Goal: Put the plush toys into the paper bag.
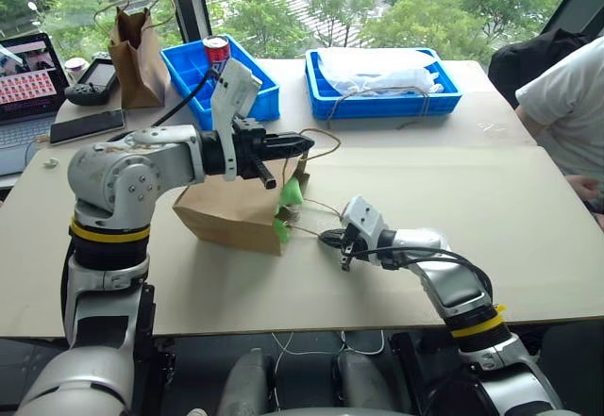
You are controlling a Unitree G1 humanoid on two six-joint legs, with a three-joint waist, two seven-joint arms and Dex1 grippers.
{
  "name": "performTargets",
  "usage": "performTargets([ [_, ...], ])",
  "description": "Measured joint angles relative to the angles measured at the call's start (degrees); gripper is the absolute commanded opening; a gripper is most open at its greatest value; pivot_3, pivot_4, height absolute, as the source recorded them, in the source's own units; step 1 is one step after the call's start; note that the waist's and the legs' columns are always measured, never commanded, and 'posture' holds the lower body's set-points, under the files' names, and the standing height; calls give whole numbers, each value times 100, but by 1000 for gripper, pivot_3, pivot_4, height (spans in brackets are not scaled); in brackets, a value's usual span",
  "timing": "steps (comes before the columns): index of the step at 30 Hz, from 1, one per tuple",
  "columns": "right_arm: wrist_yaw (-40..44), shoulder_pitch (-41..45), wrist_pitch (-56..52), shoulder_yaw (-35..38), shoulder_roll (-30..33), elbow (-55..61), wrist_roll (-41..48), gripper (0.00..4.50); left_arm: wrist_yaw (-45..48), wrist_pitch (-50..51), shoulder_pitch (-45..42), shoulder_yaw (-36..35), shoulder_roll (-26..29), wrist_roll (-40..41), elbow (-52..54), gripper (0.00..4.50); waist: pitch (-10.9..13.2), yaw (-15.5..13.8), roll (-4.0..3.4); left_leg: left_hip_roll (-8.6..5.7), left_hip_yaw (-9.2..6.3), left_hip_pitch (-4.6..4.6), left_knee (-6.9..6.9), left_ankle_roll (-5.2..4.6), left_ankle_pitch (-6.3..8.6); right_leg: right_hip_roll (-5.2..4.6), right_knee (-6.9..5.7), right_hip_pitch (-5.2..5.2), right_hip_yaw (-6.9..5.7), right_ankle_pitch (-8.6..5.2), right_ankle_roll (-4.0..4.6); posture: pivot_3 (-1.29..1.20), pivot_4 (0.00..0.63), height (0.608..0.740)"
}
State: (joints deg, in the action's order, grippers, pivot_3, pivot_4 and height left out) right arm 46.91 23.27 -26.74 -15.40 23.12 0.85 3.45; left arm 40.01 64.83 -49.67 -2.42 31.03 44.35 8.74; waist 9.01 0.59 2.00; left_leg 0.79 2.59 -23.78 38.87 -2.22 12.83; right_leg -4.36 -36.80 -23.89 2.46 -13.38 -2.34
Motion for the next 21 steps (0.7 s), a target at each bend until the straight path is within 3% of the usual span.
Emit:
performTargets([
  [7,29,133,114,217,660,521,-82,21,7,-20,-28,-2,-7,-17,-86,0,1,8,1,-1,3,-37,1,0,0,0,0,-38,1,0,0,0,150,740],
  [13,80,1101,-1005,1323,993,1713,982,21,-23,-142,-280,-2,-193,-24,-233,0,2,17,1,4,-6,-41,-6,-3,2,2,0,-42,-7,0,0,0,150,740],
  [21,259,1642,-1784,1308,1452,2329,1547,21,76,-521,-380,161,-314,-276,-526,0,2,1,1,-1,1,-49,-2,-6,3,-3,12,-41,-5,0,0,0,150,740],
])
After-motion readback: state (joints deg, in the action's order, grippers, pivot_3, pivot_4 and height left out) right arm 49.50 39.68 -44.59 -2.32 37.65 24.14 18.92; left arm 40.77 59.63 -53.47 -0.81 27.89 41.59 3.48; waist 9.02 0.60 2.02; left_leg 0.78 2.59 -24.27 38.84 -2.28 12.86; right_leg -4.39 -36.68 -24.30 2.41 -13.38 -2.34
